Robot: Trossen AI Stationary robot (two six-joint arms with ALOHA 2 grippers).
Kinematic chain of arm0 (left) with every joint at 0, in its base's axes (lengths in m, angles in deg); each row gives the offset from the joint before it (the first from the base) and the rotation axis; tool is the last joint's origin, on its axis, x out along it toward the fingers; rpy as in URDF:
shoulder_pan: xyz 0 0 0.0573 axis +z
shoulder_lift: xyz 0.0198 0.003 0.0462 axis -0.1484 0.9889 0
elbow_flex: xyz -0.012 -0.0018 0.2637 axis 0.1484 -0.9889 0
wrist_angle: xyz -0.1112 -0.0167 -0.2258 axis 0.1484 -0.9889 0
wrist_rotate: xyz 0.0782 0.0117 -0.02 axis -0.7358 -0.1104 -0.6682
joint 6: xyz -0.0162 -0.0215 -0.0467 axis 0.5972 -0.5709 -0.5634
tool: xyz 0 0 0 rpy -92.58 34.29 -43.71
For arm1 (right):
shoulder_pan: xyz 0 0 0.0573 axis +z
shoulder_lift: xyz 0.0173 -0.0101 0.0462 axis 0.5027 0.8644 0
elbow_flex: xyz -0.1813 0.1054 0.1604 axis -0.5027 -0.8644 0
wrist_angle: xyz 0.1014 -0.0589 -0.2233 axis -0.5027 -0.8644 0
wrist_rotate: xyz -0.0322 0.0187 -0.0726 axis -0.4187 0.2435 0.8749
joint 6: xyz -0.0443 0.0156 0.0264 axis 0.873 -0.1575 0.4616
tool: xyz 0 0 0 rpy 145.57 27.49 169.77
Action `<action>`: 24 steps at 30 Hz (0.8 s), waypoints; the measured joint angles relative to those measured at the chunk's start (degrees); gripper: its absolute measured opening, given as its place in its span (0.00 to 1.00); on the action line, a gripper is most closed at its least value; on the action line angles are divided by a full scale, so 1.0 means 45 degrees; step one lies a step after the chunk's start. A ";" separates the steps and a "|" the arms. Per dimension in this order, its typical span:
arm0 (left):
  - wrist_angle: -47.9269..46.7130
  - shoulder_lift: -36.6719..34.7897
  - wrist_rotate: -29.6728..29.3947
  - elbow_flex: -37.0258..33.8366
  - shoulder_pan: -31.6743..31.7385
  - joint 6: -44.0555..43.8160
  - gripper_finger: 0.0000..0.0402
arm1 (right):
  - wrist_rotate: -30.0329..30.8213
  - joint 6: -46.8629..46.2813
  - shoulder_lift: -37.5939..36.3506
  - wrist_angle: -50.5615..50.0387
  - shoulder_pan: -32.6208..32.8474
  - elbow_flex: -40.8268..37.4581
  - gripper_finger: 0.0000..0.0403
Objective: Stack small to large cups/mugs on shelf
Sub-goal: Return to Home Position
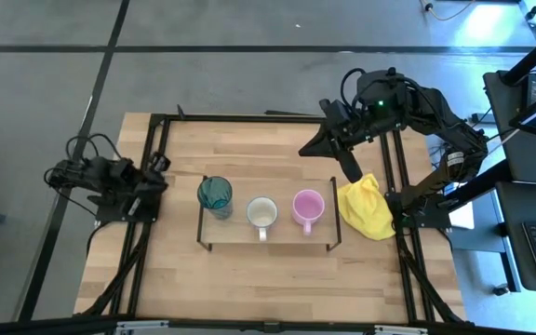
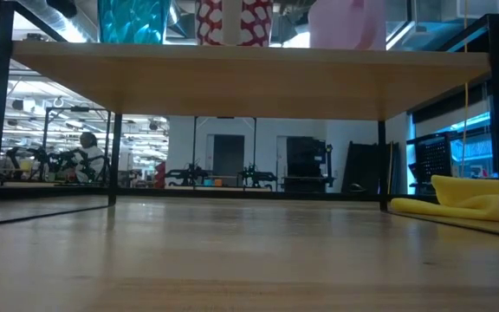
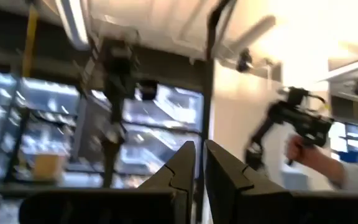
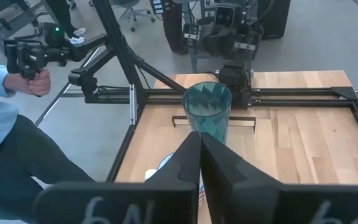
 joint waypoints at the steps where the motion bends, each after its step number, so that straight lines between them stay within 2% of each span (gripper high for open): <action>1: -0.0295 -0.0003 0.0210 0.0000 0.0001 -0.0275 0.07 | 0.0000 0.0005 0.0000 -0.0027 0.0000 0.0000 0.03; 5: -0.1432 0.0001 0.0968 -0.0019 0.0008 -0.1052 0.07 | -0.0002 0.0029 0.0000 -0.0052 0.0000 0.0000 0.03; 10: -0.1726 -0.0003 0.2847 -0.0017 0.0005 -0.0927 0.07 | -0.0009 0.0034 0.0000 -0.0096 0.0000 0.0000 0.03; 17: -0.3793 -0.0003 0.5733 -0.0015 0.0003 -0.2481 0.07 | -0.0006 0.0098 0.0000 -0.0105 -0.0001 0.0000 0.03; 19: -0.4061 -0.0003 0.5968 -0.0019 0.0003 -0.2388 0.07 | -0.0007 0.0229 0.0000 -0.0105 -0.0002 0.0000 0.03; 21: -0.3969 -0.0003 0.5671 -0.0260 0.0003 -0.2017 0.07 | -0.0005 0.0271 0.0000 -0.0097 -0.0001 0.0000 0.03; 24: -0.2822 0.0001 0.5211 -0.1068 0.0006 -0.1951 0.07 | -0.0005 0.0262 0.0000 -0.0042 -0.0002 0.0000 0.03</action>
